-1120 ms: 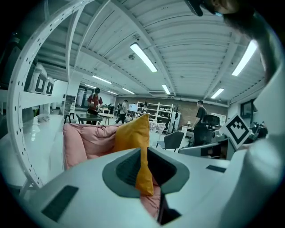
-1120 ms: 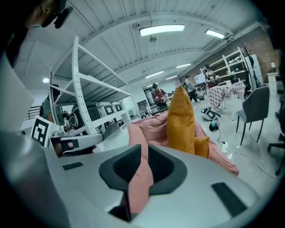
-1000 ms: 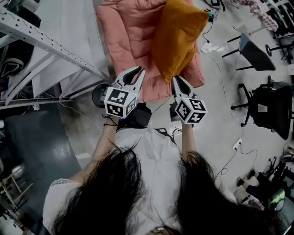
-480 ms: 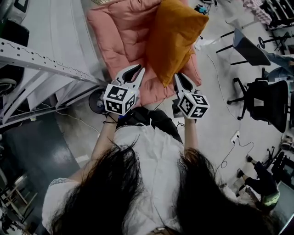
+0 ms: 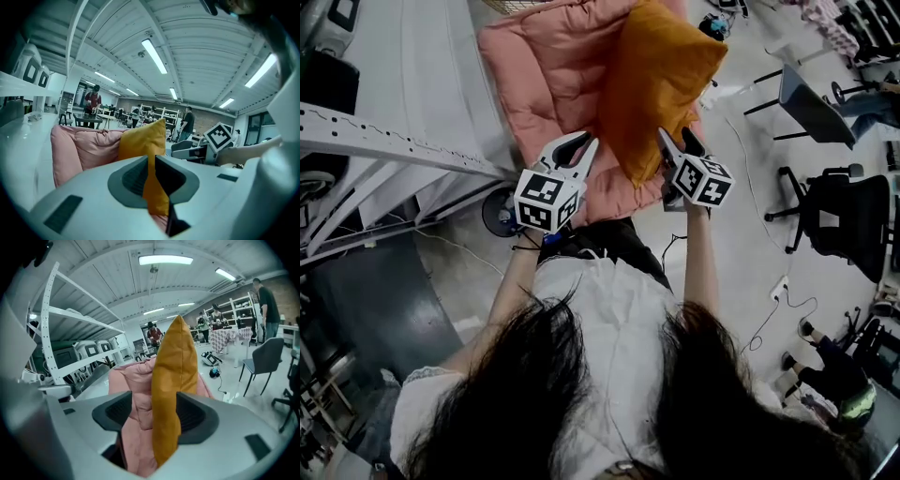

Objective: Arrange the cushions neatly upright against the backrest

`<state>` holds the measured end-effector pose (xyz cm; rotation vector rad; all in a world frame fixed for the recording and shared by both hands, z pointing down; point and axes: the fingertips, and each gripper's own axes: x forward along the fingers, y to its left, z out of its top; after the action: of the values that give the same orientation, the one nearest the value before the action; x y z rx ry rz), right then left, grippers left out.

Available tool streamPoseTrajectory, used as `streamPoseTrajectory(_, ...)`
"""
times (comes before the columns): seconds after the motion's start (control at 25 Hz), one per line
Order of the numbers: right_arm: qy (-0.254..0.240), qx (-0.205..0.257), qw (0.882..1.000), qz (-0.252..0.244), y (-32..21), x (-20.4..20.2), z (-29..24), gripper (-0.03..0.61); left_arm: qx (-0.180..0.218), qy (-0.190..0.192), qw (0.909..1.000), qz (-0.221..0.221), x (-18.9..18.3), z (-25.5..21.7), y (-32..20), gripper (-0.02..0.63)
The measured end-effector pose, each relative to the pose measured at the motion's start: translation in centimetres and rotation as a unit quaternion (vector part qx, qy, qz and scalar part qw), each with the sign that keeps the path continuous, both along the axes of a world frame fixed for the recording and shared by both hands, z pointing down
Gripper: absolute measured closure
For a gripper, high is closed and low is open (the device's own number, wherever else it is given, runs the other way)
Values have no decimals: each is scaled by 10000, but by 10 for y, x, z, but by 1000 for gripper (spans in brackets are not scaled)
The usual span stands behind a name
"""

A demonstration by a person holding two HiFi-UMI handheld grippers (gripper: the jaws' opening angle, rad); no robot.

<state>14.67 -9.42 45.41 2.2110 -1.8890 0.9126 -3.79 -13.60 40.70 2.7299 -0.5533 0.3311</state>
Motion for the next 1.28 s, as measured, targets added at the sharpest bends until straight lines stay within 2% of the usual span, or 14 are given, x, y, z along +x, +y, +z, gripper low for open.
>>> streamPoseTrajectory(0.28, 300, -929, 9940, 502, -50, 56, 44, 249, -30, -143, 9994, -321, 1, 2, -6, 555)
streamPoseTrajectory(0.48, 170, -1458, 9862, 765, -77, 71, 65, 249, -40, -249, 9977, -631, -6, 5, -14, 555)
streamPoseTrajectory(0.64, 351, -1231, 9904, 520, -85, 76, 75, 267, -63, -326, 9964, -780, -10, 10, -22, 555)
streamPoseTrajectory(0.72, 560, -1033, 9927, 266, -82, 78, 75, 372, -58, -390, 9957, -836, -10, 11, -23, 555)
streamPoseTrajectory(0.8, 642, -857, 9942, 54, -76, 82, 70, 427, -15, -453, 9956, -819, -8, 11, -24, 555)
streamPoseTrajectory(1.04, 234, -578, 9975, -327, -60, 90, 58, 471, 111, -888, 9952, -388, 7, 25, -37, 554)
streamPoseTrajectory(1.16, 111, -468, 9977, -485, -49, 92, 52, 485, 78, -965, 9950, -235, 18, 32, -52, 550)
streamPoseTrajectory(1.2, 57, -427, 9978, -510, -43, 93, 51, 489, 47, -943, 9954, -156, 23, 34, -57, 531)
streamPoseTrajectory(1.28, -32, -352, 9979, -534, -28, 99, 49, 492, -83, -884, 9960, 75, 38, 40, -66, 404)
